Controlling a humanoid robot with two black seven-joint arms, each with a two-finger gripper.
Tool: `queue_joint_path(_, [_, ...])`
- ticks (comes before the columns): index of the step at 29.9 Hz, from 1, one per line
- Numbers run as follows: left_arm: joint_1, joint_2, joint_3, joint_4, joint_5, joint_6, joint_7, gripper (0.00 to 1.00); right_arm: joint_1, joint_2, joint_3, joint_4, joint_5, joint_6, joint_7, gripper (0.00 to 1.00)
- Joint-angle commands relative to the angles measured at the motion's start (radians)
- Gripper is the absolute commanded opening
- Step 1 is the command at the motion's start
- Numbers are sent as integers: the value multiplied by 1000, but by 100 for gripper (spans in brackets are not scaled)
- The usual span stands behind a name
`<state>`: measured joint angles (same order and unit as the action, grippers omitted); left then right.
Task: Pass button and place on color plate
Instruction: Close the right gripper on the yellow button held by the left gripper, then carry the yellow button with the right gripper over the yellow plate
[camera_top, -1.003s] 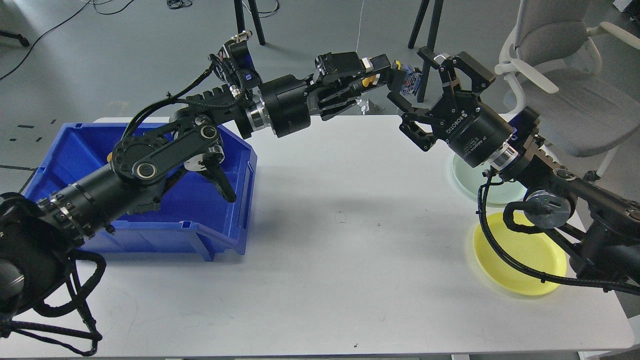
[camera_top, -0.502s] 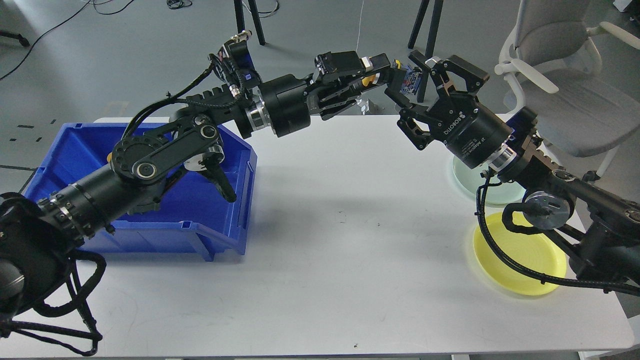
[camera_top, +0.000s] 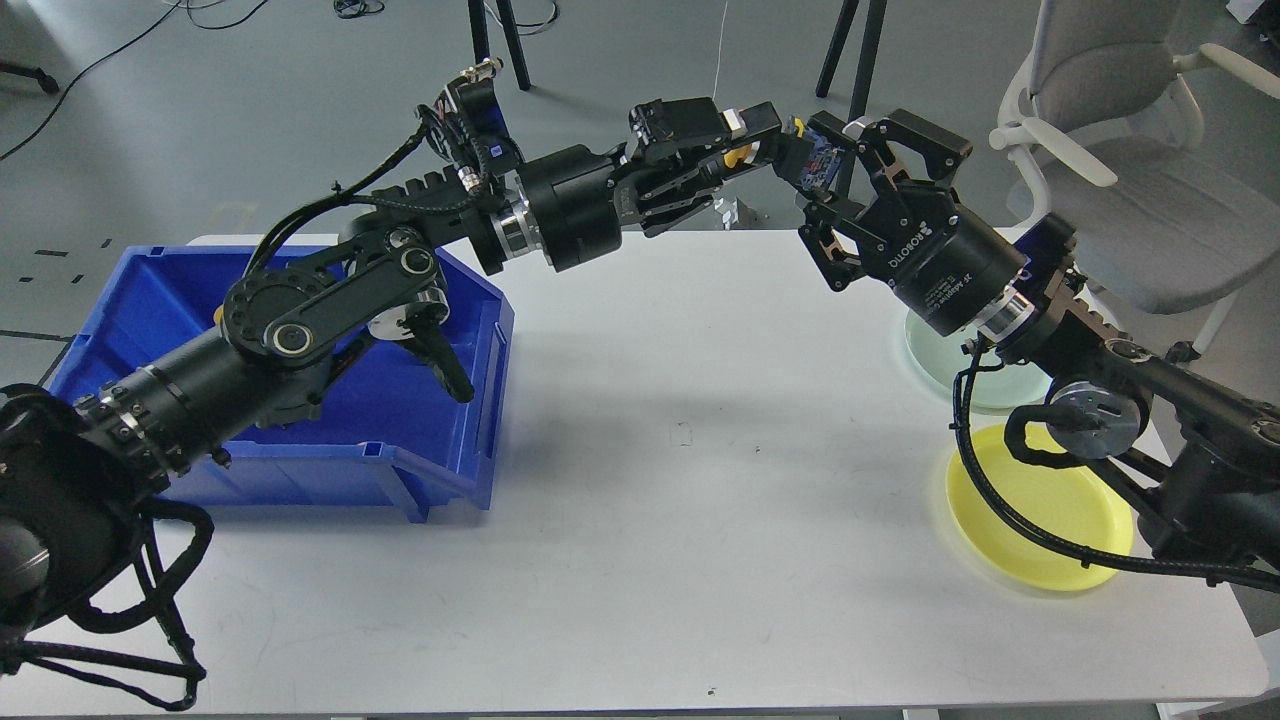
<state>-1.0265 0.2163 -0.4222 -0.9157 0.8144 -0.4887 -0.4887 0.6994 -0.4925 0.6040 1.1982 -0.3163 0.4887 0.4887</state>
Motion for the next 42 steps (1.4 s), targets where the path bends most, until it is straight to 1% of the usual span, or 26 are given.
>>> queue_joint_path(1, [2,0,0,0,2,0,0,31,0,0,2,0,0,0,0,25])
queue_joint_path(5, [2,0,0,0,2,0,0,35,0,2,2,0,0,0,0,22])
queue_joint_path(12, [3,-1,0,0,3,0,0,34,-1,2,4,0,0,0,0,22])
queue_joint_path(16, [3,-1,3,-2,0,18,0,34,-1,2,5,0,0,0,0,20])
queue_joint_path(19, [5,-1,3,-3,2,18,0,36,-1,2,11,0,0,0,0,19])
queue_joint_path(25, [6,-1,-3,-5,-1,18,0,57,-1,2,11,0,0,0,0,19])
queue_joint_path(27, [8,-1,-4,-5,-1,18,0,59,-1,0,11,0,0,0,0,18])
queue_joint_path(32, [6,-1,-4,-5,-1,18,0,60,-1,0,11,0,0,0,0,18])
queue_joint_path(35, [6,-1,-4,-5,-3,18,0,64,-3,0,11,0,0,0,0,18])
queue_joint_path(39, [8,-1,-7,-5,-7,18,0,72,-14,-5,17,-3,0,0,0,18])
queue_joint_path(42, [8,-1,-9,-5,-12,16,0,79,-26,-32,39,-3,0,0,0,18])
